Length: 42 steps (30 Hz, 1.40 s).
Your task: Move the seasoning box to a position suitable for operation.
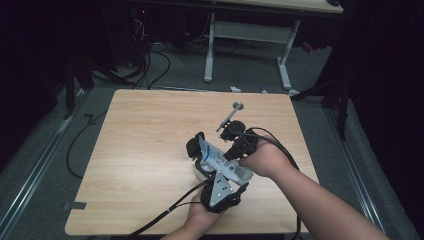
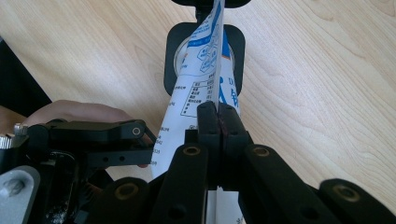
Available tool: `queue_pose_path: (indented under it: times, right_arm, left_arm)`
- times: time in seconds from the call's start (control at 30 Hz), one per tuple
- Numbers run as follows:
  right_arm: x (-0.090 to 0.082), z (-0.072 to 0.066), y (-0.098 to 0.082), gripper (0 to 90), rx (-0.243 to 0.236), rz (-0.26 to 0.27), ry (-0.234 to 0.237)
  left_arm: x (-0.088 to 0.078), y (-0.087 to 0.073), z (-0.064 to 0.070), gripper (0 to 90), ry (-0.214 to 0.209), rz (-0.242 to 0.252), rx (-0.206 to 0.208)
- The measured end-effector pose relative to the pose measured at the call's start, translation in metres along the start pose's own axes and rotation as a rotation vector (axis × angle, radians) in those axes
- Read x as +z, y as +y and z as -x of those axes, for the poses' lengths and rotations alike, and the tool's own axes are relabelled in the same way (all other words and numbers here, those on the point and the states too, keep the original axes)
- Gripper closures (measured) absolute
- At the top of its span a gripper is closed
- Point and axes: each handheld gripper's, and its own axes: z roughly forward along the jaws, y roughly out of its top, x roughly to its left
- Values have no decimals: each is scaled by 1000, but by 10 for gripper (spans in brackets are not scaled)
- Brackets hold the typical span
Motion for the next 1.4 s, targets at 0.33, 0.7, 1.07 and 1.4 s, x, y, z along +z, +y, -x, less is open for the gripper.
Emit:
queue_pose_path:
  times: [0.33, 0.7, 1.07, 1.4]
  right_arm:
    - [1, 1, 1, 900, -2, 2, 5]
    - [1, 0, 2, 900, 0, 5, 6]
    - [0, 0, 2, 899, -3, 4, 6]
    - [1, 0, 2, 900, 1, 4, 7]
  left_arm:
    - [1, 0, -1, 517, 2, 1, 3]
    - [0, 1, -1, 517, 3, 7, 0]
    - [0, 1, -1, 518, 5, 8, 3]
    - [0, 1, -1, 518, 6, 9, 0]
